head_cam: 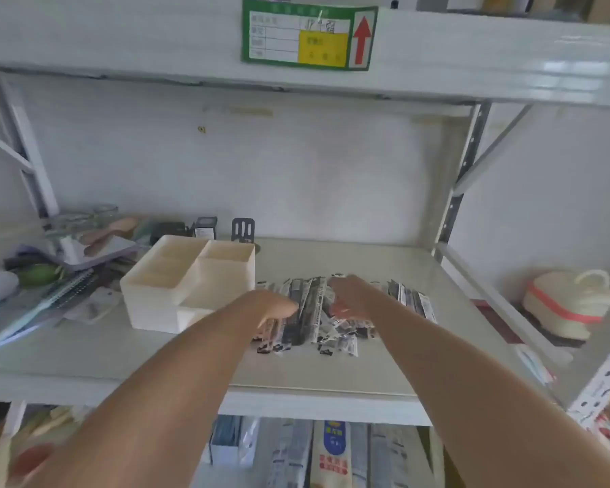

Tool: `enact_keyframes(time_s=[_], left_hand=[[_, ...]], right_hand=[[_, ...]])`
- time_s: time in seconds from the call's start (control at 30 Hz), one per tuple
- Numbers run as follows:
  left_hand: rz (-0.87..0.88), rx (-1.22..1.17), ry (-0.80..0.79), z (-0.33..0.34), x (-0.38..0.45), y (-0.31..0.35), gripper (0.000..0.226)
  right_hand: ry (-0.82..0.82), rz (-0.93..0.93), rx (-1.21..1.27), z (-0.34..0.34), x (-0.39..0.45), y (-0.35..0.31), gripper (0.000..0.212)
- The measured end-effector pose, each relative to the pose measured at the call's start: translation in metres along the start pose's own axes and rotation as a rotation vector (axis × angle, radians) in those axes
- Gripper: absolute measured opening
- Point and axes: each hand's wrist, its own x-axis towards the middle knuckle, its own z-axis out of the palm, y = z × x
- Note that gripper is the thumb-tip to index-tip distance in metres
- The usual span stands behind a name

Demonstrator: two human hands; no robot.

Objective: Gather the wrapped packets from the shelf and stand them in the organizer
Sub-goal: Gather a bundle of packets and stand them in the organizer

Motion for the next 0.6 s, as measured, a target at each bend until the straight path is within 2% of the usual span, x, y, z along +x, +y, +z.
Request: enact_keyframes(time_s=[0.07, 0.13, 0.2, 0.27, 0.33, 0.47, 0.6], left_hand=[[0.011, -0.021, 0.160, 0.000, 0.013, 0.012, 0.053], [0.013, -0.011, 0.237, -0.002, 0.021, 0.019, 0.051], [-0.009, 0.109, 0.223, 0.000, 0.028, 0.017, 0.064], [-0.061, 0.161, 0.194, 0.004, 0.034, 0.013, 0.080], [-0.070, 0.076, 0.207, 0.006, 0.043, 0.012, 0.090], [0.081, -0.024, 0.148, 0.002, 0.045, 0.025, 0.061], [-0.007, -0.080, 0.126, -0.002, 0.058, 0.024, 0.036]], right_hand=[[-0.045, 0.027, 0.017, 0.000, 0.014, -0.001, 0.018], [-0.094, 0.035, 0.029, 0.004, 0.025, 0.001, 0.023], [-0.107, 0.018, 0.086, 0.010, 0.035, 0.002, 0.019], [-0.110, 0.017, 0.120, 0.012, 0.042, 0.003, 0.027], [-0.153, 0.025, 0.191, 0.013, 0.046, 0.000, 0.023], [-0.146, 0.044, 0.129, 0.020, 0.047, -0.006, 0.022], [-0.154, 0.015, 0.055, 0.024, 0.047, -0.005, 0.026]])
